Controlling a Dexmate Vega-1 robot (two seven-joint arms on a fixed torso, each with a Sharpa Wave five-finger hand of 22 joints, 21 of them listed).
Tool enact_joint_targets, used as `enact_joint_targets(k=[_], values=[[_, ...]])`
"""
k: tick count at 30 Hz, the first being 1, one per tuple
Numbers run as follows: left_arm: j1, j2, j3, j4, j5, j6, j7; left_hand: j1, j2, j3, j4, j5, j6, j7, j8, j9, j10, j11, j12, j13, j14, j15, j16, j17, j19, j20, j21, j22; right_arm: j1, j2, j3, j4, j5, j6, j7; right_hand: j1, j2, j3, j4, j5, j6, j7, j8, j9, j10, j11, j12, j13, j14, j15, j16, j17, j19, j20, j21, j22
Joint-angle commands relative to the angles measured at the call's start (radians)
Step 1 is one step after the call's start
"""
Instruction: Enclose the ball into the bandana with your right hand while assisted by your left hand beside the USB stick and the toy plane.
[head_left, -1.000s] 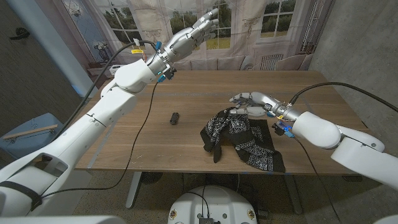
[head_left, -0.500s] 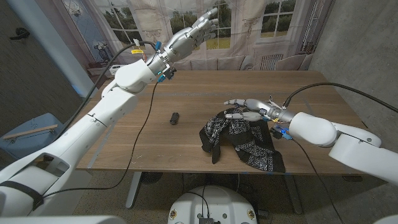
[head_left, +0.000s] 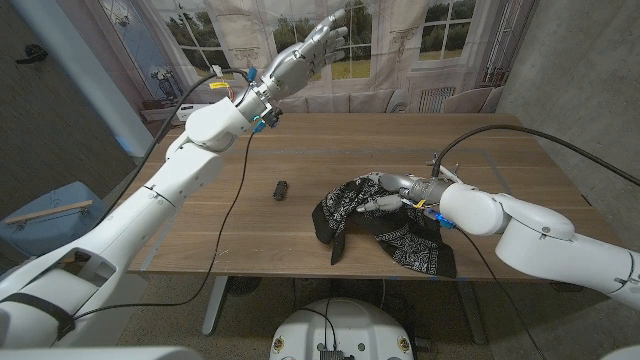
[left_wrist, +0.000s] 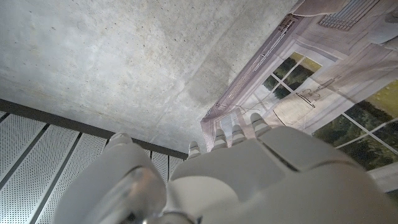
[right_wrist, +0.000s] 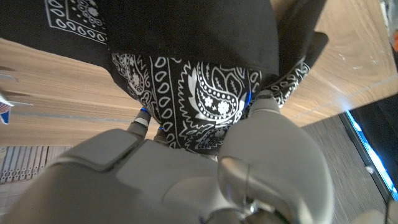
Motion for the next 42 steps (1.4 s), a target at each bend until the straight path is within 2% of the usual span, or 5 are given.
enact_joint_targets(k=[1, 19, 28, 36, 42], values=[[0.195, 0.057, -0.113, -0.38, 0.408, 0.538, 0.616, -0.028, 0.029, -0.002, 0.021, 0.009, -0.016, -0.012, 0.011, 0.001, 0.0, -0.017, 0.008, -0.003, -0.066, 0.021, 0.008, 0.0, -0.027, 0.005, 0.007, 0.002, 0.146, 0.075, -0.225, 0.038, -0.249, -0.154, 0.152, -0.033, -0.03, -0.04, 0.007, 0.023, -0.061, -0.003, -0.005, 0.001, -0.077, 0.014, -0.004, 0.003, -0.047, 0.007, 0.006, -0.011, -0.027, 0.002, -0.038, 0.005], [0.286, 0.041, -0.202, -0.438, 0.298, 0.763, 0.734, -0.055, 0.09, 0.01, 0.043, 0.011, 0.069, -0.008, 0.019, 0.0, 0.061, 0.01, 0.021, -0.005, 0.013, 0.038, 0.021, -0.002, 0.003, 0.005, 0.019, 0.001, 0.216, 0.146, -0.324, 0.167, -0.382, -0.195, 0.312, 0.0, -0.032, -0.075, -0.004, 0.085, -0.225, -0.005, -0.001, 0.003, -0.175, 0.025, 0.009, -0.002, -0.013, 0.0, 0.04, -0.045, 0.038, -0.002, -0.064, 0.015], [0.255, 0.068, -0.174, -0.409, 0.271, 0.686, 0.689, -0.058, 0.092, 0.011, 0.043, 0.011, 0.08, -0.011, 0.018, 0.0, 0.058, 0.011, 0.018, -0.004, 0.012, 0.037, 0.017, -0.002, 0.001, 0.006, 0.018, 0.0, 0.183, 0.143, -0.277, 0.189, -0.341, -0.128, 0.275, 0.212, 0.081, -0.055, -0.086, 0.096, -0.036, -0.005, 0.073, 0.019, 0.172, -0.052, 0.142, -0.006, 0.433, -0.18, 0.184, -0.091, 0.755, -0.033, 0.101, 0.011], [0.215, 0.079, -0.142, -0.393, 0.257, 0.686, 0.666, -0.062, 0.095, 0.011, 0.044, 0.011, 0.054, -0.013, 0.0, 0.0, 0.036, 0.008, 0.005, -0.004, -0.013, 0.034, 0.003, -0.001, -0.019, 0.005, 0.009, 0.0, 0.02, 0.108, -0.1, 0.211, -0.164, 0.103, -0.019, 0.412, 0.186, 0.072, -0.142, 0.03, 0.497, 0.062, 0.243, 0.032, 0.724, -0.041, 0.372, 0.047, 1.044, -0.307, 0.512, 0.107, 1.054, -0.255, 0.303, 0.082], [0.198, 0.079, -0.124, -0.379, 0.249, 0.666, 0.658, -0.066, 0.097, 0.011, 0.046, 0.011, 0.046, -0.014, -0.004, 0.0, 0.021, 0.008, -0.001, -0.003, -0.027, 0.03, -0.002, 0.0, -0.029, 0.006, 0.005, -0.001, -0.078, 0.111, 0.002, 0.259, -0.08, 0.279, -0.231, 0.55, 0.2, 0.185, -0.151, -0.025, 0.607, 0.105, 0.3, 0.051, 0.841, -0.056, 0.453, 0.102, 1.175, -0.351, 0.59, 0.231, 1.149, -0.347, 0.422, 0.091]])
